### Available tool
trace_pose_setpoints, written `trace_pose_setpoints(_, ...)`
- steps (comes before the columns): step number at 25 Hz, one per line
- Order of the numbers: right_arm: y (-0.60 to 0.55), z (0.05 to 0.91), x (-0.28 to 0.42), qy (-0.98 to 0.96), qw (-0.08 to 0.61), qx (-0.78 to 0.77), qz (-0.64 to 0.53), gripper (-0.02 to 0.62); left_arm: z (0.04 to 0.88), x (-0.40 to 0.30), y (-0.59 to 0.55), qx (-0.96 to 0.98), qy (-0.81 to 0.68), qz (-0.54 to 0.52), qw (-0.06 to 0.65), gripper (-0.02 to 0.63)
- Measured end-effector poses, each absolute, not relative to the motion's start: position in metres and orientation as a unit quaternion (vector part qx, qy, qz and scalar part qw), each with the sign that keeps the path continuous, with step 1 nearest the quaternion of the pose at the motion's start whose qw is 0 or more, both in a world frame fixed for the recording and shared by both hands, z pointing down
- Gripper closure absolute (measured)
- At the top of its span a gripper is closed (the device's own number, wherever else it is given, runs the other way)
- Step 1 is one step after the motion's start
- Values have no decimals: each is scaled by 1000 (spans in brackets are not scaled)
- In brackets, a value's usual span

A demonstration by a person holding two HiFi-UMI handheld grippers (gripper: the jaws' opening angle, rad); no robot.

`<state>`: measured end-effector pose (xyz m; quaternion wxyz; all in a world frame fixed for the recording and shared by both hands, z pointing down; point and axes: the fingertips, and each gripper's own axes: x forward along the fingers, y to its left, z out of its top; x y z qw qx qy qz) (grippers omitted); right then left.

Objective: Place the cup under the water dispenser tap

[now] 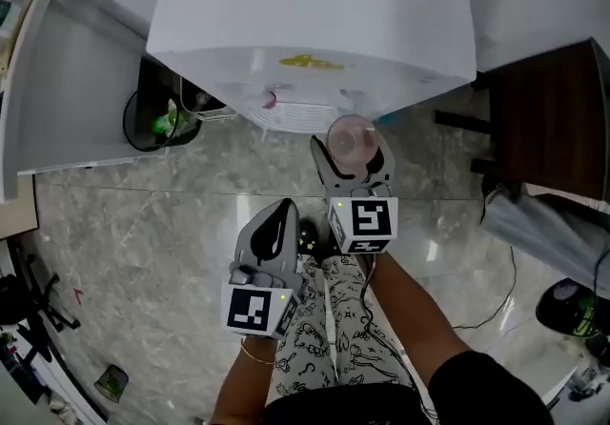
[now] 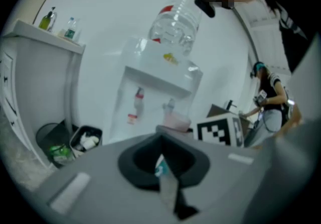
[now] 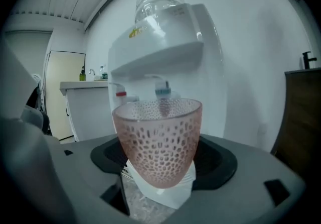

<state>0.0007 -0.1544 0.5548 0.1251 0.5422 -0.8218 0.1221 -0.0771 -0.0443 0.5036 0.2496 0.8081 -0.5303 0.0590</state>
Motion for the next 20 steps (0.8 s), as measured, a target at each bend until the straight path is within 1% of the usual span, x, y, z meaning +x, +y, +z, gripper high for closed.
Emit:
trace_pose_setpoints(4,-163,603,7,-796,121,577,140,221,534,-83,-43,798,-534,55,273,612)
trace_pose_setpoints(8,-181,630,9,-780,119,598,141,221,553,-90,-31,795,-534,68,279,612)
trace_pose_setpoints(14,-195,652,6,-779,143,599,119,221,577,-92,-13,778,-533,69,324,612)
trace_pose_setpoints(20,-199,659,2,-772,138,605,137,221,572,-81,-7,782,-519,59,339,612)
